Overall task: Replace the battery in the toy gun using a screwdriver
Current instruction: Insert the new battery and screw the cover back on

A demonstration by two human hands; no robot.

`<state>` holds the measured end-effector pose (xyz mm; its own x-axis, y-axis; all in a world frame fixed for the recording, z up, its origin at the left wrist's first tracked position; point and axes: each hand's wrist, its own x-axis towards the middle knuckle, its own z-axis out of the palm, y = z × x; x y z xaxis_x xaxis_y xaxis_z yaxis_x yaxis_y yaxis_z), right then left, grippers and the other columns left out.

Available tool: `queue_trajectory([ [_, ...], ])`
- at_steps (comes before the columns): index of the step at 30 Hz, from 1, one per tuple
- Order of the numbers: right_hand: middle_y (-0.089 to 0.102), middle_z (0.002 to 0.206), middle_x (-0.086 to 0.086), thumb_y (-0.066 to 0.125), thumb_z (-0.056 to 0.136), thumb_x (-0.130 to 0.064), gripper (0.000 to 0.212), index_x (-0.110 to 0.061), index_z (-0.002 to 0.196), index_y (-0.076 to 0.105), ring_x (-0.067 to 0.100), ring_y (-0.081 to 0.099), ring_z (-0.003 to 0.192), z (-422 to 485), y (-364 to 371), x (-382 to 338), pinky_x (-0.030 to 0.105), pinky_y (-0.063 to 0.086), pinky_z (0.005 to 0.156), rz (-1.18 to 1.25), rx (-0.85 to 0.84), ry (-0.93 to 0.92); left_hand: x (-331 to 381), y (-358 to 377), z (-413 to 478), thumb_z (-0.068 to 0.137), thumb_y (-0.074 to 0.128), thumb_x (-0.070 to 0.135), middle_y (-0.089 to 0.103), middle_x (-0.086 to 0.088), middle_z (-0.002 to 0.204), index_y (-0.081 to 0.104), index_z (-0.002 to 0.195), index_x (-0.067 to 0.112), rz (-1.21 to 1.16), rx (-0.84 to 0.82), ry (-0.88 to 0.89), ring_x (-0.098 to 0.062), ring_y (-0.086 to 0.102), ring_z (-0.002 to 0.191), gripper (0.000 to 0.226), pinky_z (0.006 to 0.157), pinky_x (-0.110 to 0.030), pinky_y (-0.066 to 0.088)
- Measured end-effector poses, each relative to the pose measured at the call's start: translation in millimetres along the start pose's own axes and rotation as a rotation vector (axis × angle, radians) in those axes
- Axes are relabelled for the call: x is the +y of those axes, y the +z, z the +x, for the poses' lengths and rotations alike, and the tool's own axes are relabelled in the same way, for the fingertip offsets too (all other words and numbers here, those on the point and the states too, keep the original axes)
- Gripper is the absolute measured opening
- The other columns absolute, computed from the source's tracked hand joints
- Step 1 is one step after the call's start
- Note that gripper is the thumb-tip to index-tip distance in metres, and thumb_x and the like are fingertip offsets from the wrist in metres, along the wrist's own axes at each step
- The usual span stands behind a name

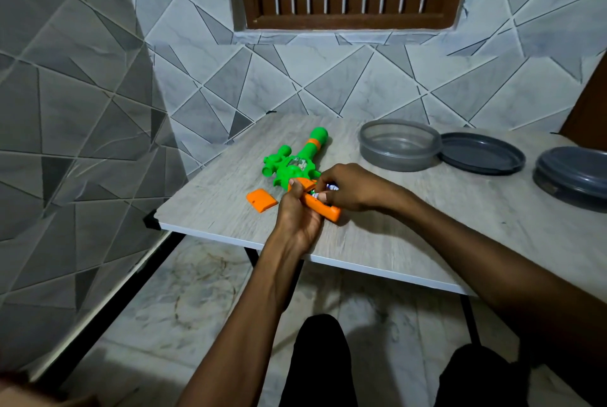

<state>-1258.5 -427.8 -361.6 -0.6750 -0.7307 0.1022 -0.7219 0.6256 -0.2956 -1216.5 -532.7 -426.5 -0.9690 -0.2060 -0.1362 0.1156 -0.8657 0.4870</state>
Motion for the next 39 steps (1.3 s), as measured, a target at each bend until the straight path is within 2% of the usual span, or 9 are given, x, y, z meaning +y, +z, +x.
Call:
queue_trajectory([
  [5, 0.073, 0.102, 0.008, 0.071, 0.081, -0.018, 0.022, -0.019, 0.102, 0.076, 0.023, 0.064, 0.099, -2.6, -2.6, 2.5, 0.030, 0.049, 0.083, 0.034, 0.036, 0.025, -1.5, 0.8, -1.5, 0.106, 0.027, 0.032, 0.069, -0.024, 0.091, 0.035, 0.141, -0.003, 0.015, -0.032, 0.007, -0.031, 0.070, 0.080, 0.051, 0.090, -0.045, 0.045],
  [12, 0.071, 0.078, 0.000, 0.088, 0.058, -0.015, 0.022, -0.027, 0.068, 0.073, 0.010, 0.063, 0.079, 5.0, -5.2, -2.6, 0.020, 0.041, 0.067, 0.168, 0.128, 0.134, 3.2, -4.4, -0.4, 0.105, 0.023, 0.039, 0.071, -0.028, 0.090, 0.029, 0.143, -0.009, -0.012, -0.090, 0.005, -0.032, 0.073, 0.079, 0.061, 0.084, -0.046, 0.048],
  [19, 0.069, 0.078, -0.002, 0.086, 0.061, -0.018, 0.020, -0.023, 0.078, 0.079, 0.008, 0.059, 0.080, 11.5, -12.1, -5.7, 0.020, 0.042, 0.061, 0.101, 0.065, 0.207, 2.2, -0.4, -3.0, 0.106, 0.024, 0.037, 0.060, -0.028, 0.111, 0.027, 0.146, -0.001, -0.040, -0.075, 0.007, -0.030, 0.071, 0.072, 0.055, 0.080, -0.045, 0.048],
  [24, 0.068, 0.075, 0.000, 0.085, 0.065, -0.023, 0.016, -0.023, 0.080, 0.078, 0.014, 0.064, 0.084, 17.7, -5.1, -8.5, 0.024, 0.048, 0.068, 0.097, 0.072, 0.216, 1.1, -3.0, -2.0, 0.106, 0.026, 0.032, 0.054, -0.024, 0.134, 0.023, 0.150, 0.006, -0.076, -0.061, -0.007, -0.032, 0.063, 0.102, 0.052, 0.090, -0.051, 0.045],
  [26, 0.070, 0.082, 0.005, 0.083, 0.066, -0.027, 0.017, -0.020, 0.079, 0.077, 0.021, 0.066, 0.089, 17.7, 1.5, -11.1, 0.029, 0.052, 0.074, 0.046, 0.160, 0.200, 2.1, -2.1, -3.2, 0.106, 0.025, 0.032, 0.061, -0.021, 0.124, 0.028, 0.148, 0.002, -0.091, -0.060, -0.006, -0.029, 0.062, 0.100, 0.052, 0.094, -0.049, 0.046],
  [30, 0.067, 0.088, 0.011, 0.080, 0.066, -0.044, 0.033, -0.016, 0.077, 0.067, 0.030, 0.064, 0.086, 13.1, 12.9, -12.7, 0.034, 0.051, 0.070, -0.037, 0.310, 0.228, 2.1, -0.8, -2.1, 0.106, 0.029, 0.028, 0.072, -0.020, 0.097, 0.032, 0.146, 0.008, -0.160, -0.003, -0.005, -0.014, 0.064, 0.070, 0.045, 0.078, -0.042, 0.059],
  [32, 0.066, 0.083, 0.008, 0.076, 0.072, -0.045, 0.032, -0.015, 0.076, 0.067, 0.025, 0.061, 0.083, 11.0, 10.4, -9.4, 0.031, 0.046, 0.068, 0.037, 0.288, 0.270, 2.1, -2.2, -0.9, 0.105, 0.030, 0.029, 0.060, -0.022, 0.129, 0.025, 0.152, 0.006, -0.142, -0.013, 0.004, -0.024, 0.063, 0.100, 0.052, 0.102, -0.046, 0.047],
  [34, 0.062, 0.080, 0.007, 0.066, 0.086, -0.030, 0.016, -0.015, 0.082, 0.067, 0.020, 0.056, 0.078, 9.4, 0.8, -8.7, 0.026, 0.042, 0.065, 0.251, 0.229, 0.308, 1.6, -4.9, 3.2, 0.104, 0.032, 0.031, 0.055, -0.022, 0.134, 0.030, 0.149, 0.003, -0.118, -0.024, -0.004, -0.031, 0.057, 0.115, 0.053, 0.111, -0.047, 0.036],
  [39, 0.060, 0.081, 0.011, 0.042, 0.093, 0.011, 0.037, 0.002, 0.127, 0.050, 0.014, 0.058, 0.062, -4.6, -17.1, -3.8, 0.020, 0.051, 0.056, 0.941, 0.121, 0.367, 0.1, 0.6, -1.3, 0.105, 0.022, 0.040, 0.070, -0.027, 0.090, 0.046, 0.119, -0.006, -0.080, -0.042, -0.034, -0.033, 0.070, 0.074, 0.054, 0.082, -0.045, 0.047],
])
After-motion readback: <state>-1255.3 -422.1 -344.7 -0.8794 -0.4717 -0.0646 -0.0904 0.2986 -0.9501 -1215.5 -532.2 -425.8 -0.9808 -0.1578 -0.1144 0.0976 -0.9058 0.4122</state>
